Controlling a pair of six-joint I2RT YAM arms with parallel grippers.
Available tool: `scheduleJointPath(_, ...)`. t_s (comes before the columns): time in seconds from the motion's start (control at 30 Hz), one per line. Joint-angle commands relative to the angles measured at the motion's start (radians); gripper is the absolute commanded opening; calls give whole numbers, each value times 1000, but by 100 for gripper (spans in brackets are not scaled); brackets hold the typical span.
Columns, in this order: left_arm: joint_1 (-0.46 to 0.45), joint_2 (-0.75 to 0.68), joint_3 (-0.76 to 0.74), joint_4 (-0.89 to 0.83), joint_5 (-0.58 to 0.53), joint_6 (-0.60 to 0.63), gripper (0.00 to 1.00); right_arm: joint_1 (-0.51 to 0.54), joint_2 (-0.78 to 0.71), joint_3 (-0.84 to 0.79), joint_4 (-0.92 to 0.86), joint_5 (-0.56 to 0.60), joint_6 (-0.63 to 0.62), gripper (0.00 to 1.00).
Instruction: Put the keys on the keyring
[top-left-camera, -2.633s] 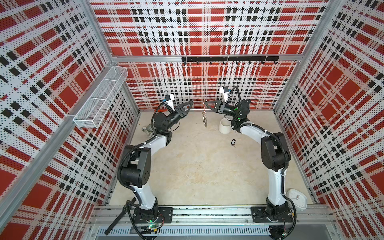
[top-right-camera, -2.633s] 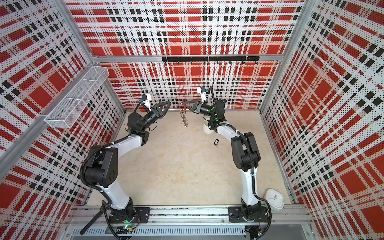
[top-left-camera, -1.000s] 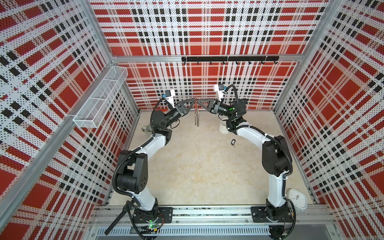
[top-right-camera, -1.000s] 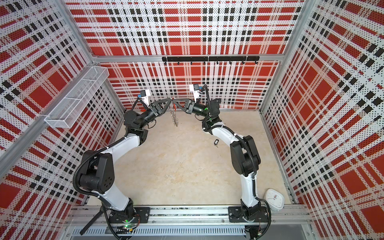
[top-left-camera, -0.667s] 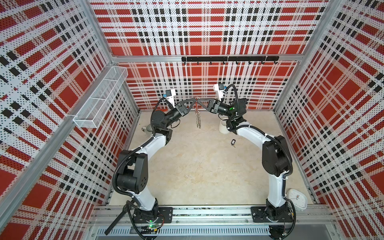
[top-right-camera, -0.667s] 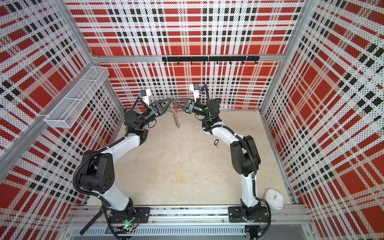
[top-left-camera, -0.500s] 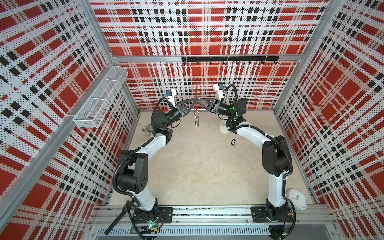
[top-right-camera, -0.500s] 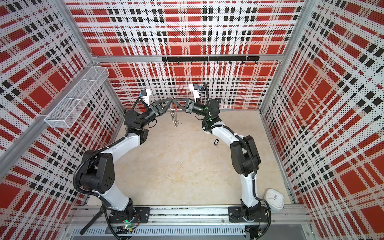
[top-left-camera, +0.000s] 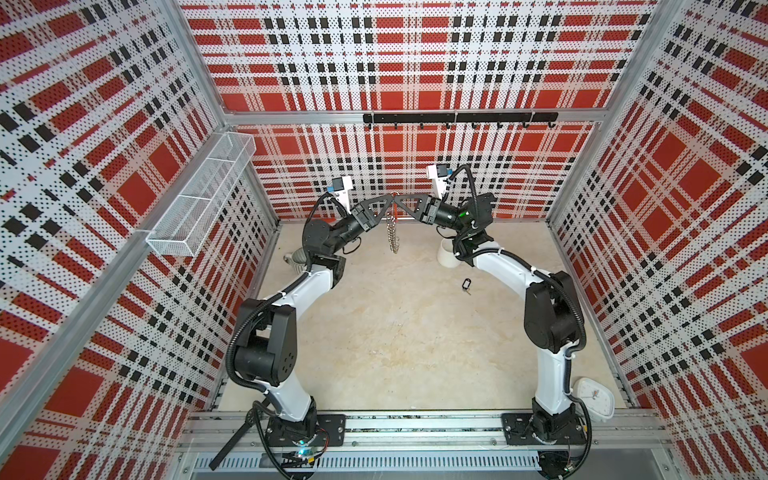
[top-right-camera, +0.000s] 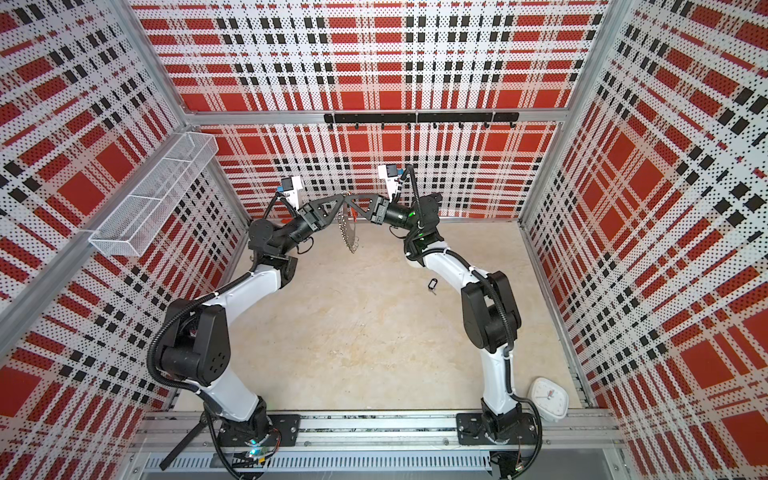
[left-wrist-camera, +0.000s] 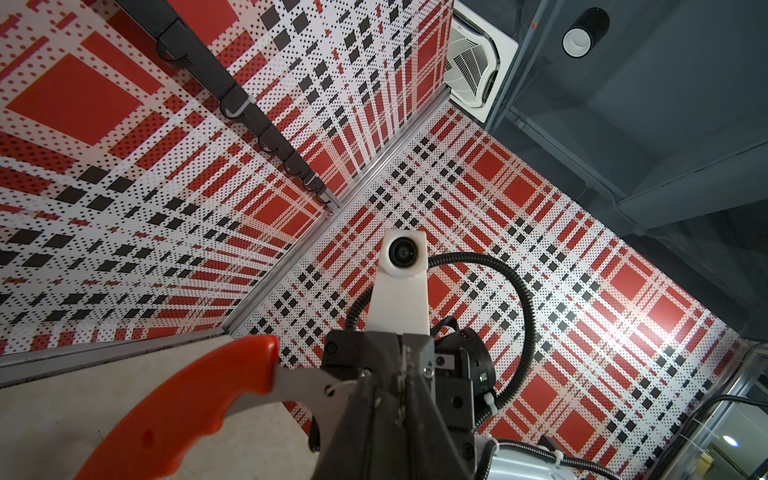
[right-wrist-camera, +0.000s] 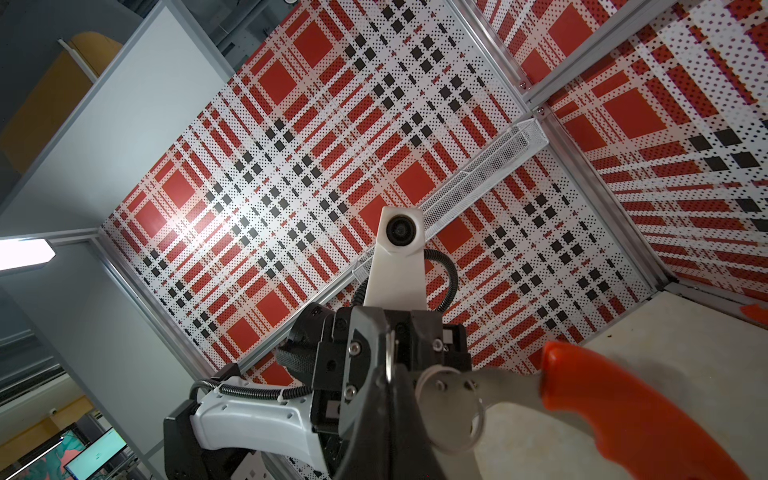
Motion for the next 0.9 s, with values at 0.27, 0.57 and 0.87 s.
scheduleJointPath(0.27,-7,22,16,-12,26,14,0,15,-6,33,1,-34,-16,0)
scheduleJointPath(0.57,3,-8,-1,-65,25,52,0,-12,-51,-37,-37,3,-56,14)
scheduleJointPath(0.87,3,-22,-3,-96,19,74,0,-34,-112,-89,-108,15,-136,32)
